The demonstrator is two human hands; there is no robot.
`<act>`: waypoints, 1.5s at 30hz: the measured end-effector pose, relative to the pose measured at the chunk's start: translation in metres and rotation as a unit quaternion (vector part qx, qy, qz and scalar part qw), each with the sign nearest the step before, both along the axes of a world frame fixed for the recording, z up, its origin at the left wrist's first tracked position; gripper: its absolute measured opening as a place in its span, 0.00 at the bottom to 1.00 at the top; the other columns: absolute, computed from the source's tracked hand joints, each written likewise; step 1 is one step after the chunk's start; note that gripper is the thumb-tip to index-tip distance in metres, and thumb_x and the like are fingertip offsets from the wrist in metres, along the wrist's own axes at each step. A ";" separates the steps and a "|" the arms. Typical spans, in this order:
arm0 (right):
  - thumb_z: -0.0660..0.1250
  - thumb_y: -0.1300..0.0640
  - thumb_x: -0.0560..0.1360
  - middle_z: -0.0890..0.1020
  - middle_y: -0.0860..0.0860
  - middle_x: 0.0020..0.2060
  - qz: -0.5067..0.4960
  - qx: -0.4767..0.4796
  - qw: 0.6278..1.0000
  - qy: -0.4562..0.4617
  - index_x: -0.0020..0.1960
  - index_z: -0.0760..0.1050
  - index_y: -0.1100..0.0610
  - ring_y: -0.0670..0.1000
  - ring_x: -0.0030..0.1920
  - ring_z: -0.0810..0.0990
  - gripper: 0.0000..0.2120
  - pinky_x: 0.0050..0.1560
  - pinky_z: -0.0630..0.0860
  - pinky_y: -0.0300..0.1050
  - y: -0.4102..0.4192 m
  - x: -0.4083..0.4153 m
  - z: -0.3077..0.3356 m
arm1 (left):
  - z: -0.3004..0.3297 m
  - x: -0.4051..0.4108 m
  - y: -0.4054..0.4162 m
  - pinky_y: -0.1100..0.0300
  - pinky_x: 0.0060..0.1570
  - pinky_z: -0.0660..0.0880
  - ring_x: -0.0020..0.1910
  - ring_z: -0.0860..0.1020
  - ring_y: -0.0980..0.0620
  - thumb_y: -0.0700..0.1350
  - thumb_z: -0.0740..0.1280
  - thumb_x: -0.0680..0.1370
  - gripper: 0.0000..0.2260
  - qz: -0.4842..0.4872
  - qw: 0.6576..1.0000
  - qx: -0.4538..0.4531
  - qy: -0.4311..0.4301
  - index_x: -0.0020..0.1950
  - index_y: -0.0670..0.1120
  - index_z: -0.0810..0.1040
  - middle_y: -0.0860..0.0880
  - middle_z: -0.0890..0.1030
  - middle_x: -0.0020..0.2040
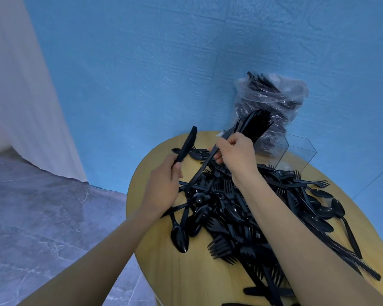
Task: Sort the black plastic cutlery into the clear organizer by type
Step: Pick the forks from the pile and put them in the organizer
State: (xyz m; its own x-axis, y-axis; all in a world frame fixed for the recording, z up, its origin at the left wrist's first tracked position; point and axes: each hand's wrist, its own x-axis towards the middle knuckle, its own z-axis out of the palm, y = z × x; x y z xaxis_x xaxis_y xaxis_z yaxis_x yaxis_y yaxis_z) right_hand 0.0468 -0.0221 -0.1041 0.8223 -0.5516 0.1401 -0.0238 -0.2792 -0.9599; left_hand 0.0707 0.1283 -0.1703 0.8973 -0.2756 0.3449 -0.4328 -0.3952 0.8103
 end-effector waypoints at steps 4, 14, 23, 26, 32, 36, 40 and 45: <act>0.65 0.61 0.71 0.82 0.60 0.37 -0.021 -0.028 0.999 -0.007 0.36 0.65 0.57 0.51 0.33 0.79 0.09 0.41 0.78 0.55 0.001 -0.015 -0.002 | 0.010 -0.026 -0.020 0.64 0.35 0.68 0.34 0.74 0.58 0.44 0.55 0.82 0.08 -0.072 0.997 0.005 0.002 0.56 0.54 0.71 0.53 0.77 0.37; 0.67 0.59 0.76 0.75 0.53 0.37 -0.041 0.051 0.996 -0.067 0.46 0.68 0.57 0.42 0.28 0.76 0.07 0.33 0.77 0.36 -0.031 -0.066 -0.009 | 0.021 -0.066 -0.065 0.70 0.34 0.67 0.39 0.75 0.54 0.45 0.53 0.83 0.09 -0.155 0.986 -0.033 0.059 0.57 0.51 0.71 0.51 0.78 0.40; 0.69 0.61 0.74 0.75 0.55 0.36 -0.020 0.060 0.995 -0.079 0.61 0.68 0.49 0.42 0.26 0.77 0.19 0.32 0.78 0.36 -0.061 -0.096 -0.009 | 0.025 -0.084 -0.095 0.64 0.35 0.66 0.34 0.70 0.58 0.44 0.52 0.83 0.10 -0.214 0.971 0.001 0.106 0.61 0.48 0.69 0.54 0.75 0.39; 0.69 0.62 0.74 0.75 0.52 0.32 -0.004 0.061 0.995 -0.078 0.62 0.68 0.45 0.44 0.26 0.76 0.21 0.32 0.79 0.38 -0.070 -0.102 -0.006 | 0.028 -0.087 -0.101 0.60 0.41 0.67 0.36 0.70 0.57 0.45 0.51 0.83 0.12 -0.229 0.965 0.006 0.124 0.63 0.48 0.69 0.55 0.75 0.39; 0.68 0.61 0.75 0.73 0.54 0.37 -0.002 0.085 0.994 -0.066 0.63 0.68 0.52 0.43 0.24 0.74 0.18 0.27 0.73 0.34 -0.080 -0.098 -0.010 | 0.024 -0.090 -0.111 0.57 0.40 0.67 0.37 0.72 0.53 0.50 0.50 0.83 0.11 -0.232 0.966 0.089 0.071 0.64 0.50 0.65 0.51 0.74 0.40; 0.62 0.55 0.79 0.77 0.52 0.41 0.019 0.052 0.998 -0.032 0.64 0.69 0.51 0.44 0.28 0.75 0.14 0.29 0.74 0.36 -0.092 -0.083 -0.021 | 0.020 -0.073 -0.108 0.57 0.35 0.67 0.32 0.70 0.55 0.48 0.51 0.83 0.10 -0.187 0.977 0.083 0.056 0.60 0.49 0.68 0.53 0.72 0.36; 0.61 0.55 0.80 0.77 0.46 0.47 -0.018 -0.168 0.982 0.087 0.63 0.73 0.54 0.45 0.46 0.77 0.13 0.47 0.72 0.33 -0.122 -0.069 -0.032 | 0.021 -0.049 -0.097 0.61 0.30 0.64 0.28 0.66 0.57 0.47 0.51 0.83 0.09 -0.116 0.990 0.041 0.068 0.58 0.52 0.69 0.52 0.70 0.35; 0.63 0.52 0.78 0.68 0.55 0.68 0.017 -0.309 0.930 0.198 0.70 0.68 0.53 0.57 0.69 0.64 0.21 0.68 0.62 0.49 -0.144 -0.043 -0.044 | 0.020 -0.027 -0.086 0.60 0.34 0.63 0.33 0.66 0.54 0.45 0.50 0.83 0.09 -0.053 0.995 0.023 0.085 0.58 0.51 0.67 0.50 0.69 0.37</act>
